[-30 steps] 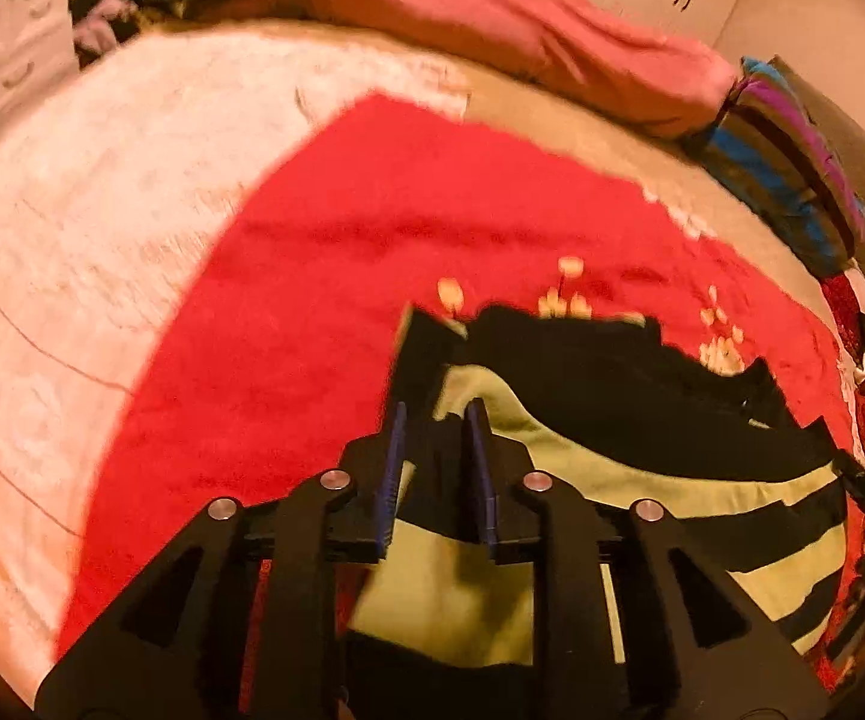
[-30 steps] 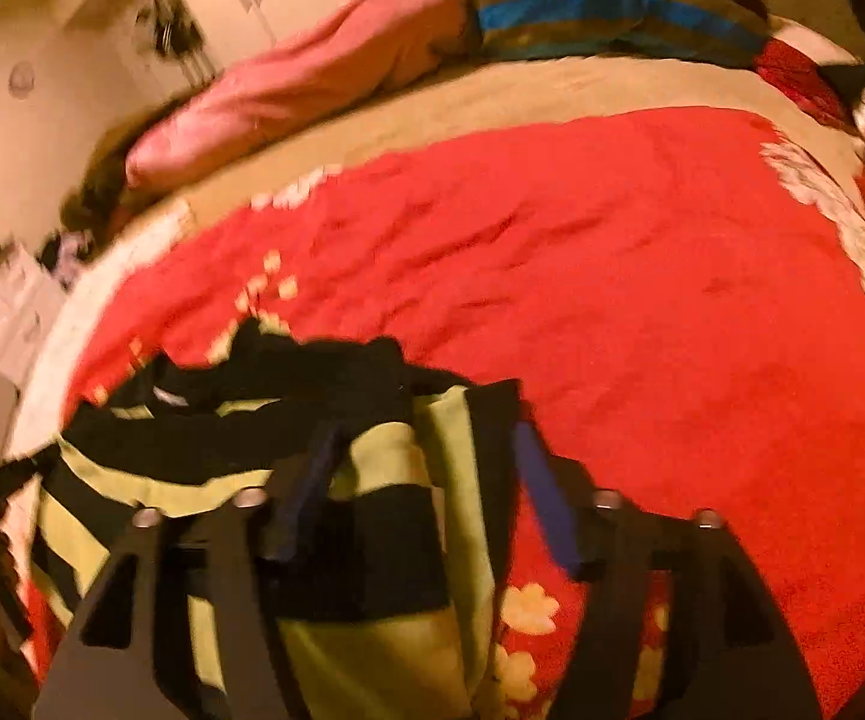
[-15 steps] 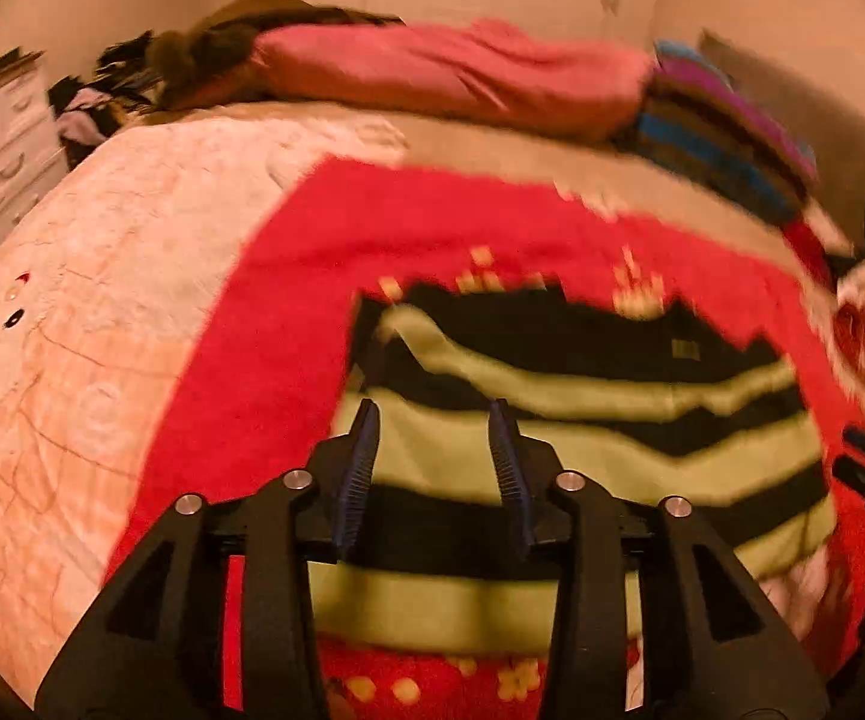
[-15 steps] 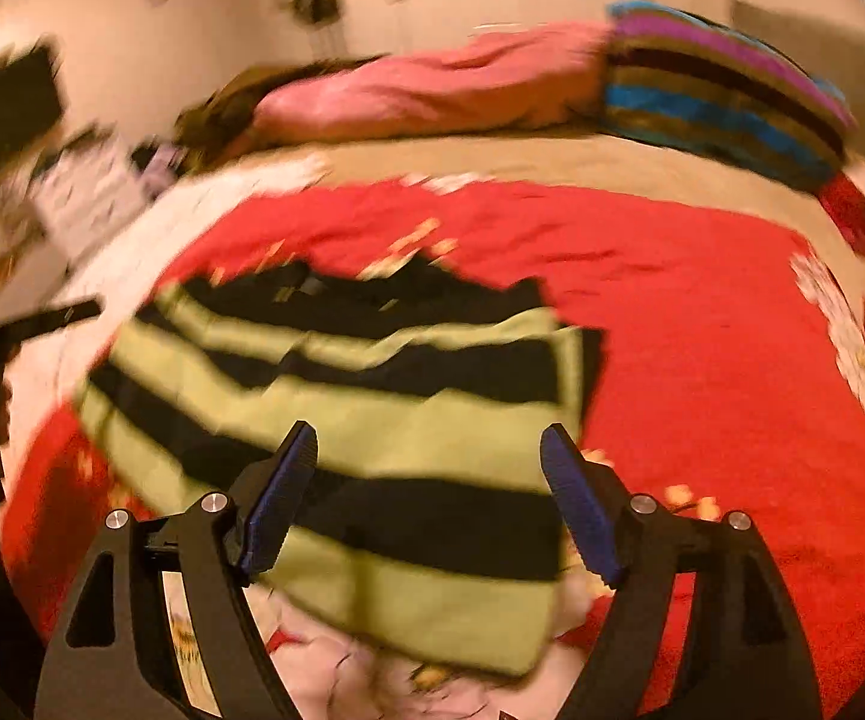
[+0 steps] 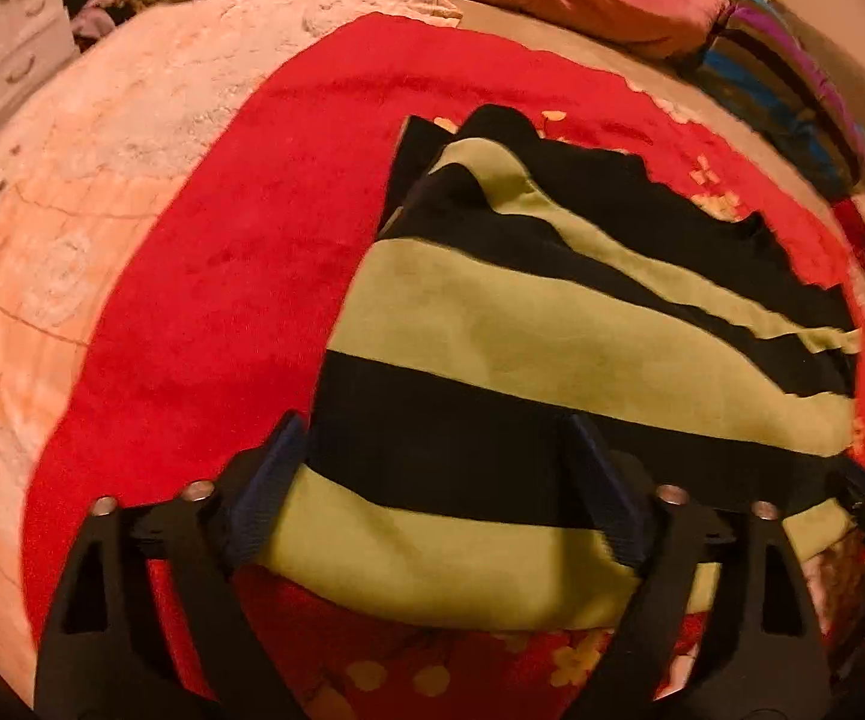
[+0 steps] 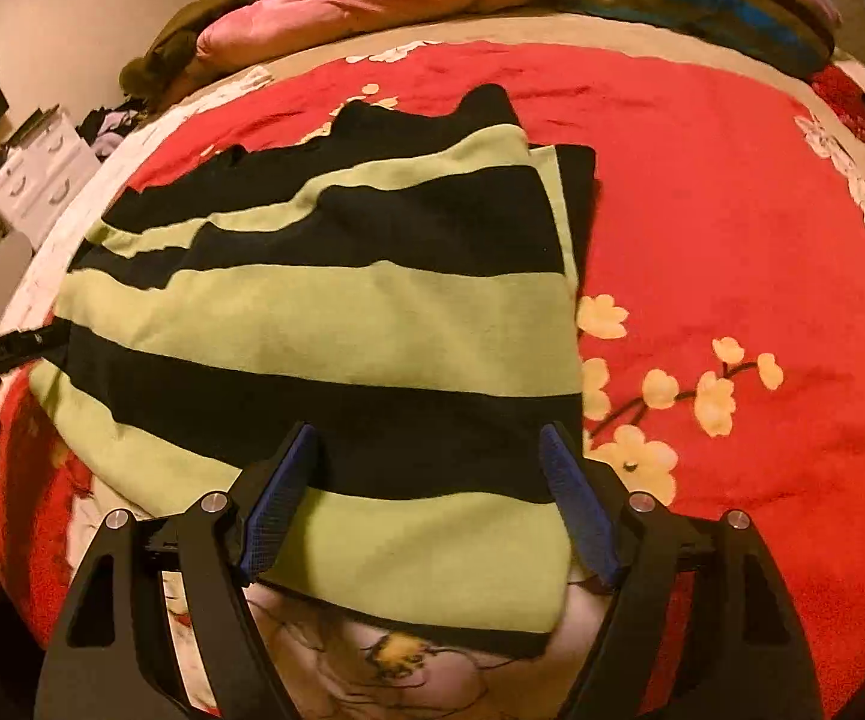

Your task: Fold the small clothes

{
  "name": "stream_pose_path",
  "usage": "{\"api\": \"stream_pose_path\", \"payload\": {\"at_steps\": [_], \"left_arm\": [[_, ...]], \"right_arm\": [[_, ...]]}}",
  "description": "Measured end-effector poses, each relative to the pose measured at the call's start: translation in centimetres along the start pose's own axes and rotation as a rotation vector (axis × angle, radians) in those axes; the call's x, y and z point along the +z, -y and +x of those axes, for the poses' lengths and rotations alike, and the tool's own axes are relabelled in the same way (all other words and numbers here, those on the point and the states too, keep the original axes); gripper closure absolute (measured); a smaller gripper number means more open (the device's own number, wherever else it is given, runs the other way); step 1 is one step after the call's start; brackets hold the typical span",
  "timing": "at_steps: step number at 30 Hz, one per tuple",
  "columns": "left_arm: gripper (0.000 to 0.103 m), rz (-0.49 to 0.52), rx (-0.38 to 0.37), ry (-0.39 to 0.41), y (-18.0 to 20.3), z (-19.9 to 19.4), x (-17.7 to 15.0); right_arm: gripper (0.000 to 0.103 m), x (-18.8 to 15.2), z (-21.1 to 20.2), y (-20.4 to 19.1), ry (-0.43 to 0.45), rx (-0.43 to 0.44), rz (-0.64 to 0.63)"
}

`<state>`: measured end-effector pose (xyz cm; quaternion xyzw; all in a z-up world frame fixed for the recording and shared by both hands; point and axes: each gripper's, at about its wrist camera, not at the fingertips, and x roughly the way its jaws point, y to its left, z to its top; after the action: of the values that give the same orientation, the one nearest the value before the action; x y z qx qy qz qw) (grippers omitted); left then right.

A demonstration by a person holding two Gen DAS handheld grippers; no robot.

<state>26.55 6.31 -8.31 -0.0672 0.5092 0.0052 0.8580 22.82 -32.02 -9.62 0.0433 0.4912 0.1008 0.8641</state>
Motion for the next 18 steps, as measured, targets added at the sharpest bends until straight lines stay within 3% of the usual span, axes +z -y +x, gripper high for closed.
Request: {"api": "stream_pose_path", "payload": {"at_steps": [3,5,12,18], "left_arm": [[0.018,-0.076,-0.036,-0.021,-1.1,-0.2,-0.1],[0.021,-0.076,-0.025,0.012,-1.2,-1.5,-0.4],[0.021,0.04,0.014,0.156,0.9,-7.3,-2.8],[0.02,0.137,0.024,0.131,3.2,-7.1,-4.3]], "right_arm": [[0.027,0.3,-0.8,-0.1,0.001,0.0,0.017],[0.027,0.1,-2.5,-0.3,0.042,0.016,0.022],[0.026,-1.0,-6.9,-2.7,0.149,0.041,-0.059],[0.026,-1.2,-6.8,-4.8,0.124,0.061,-0.103]]}}
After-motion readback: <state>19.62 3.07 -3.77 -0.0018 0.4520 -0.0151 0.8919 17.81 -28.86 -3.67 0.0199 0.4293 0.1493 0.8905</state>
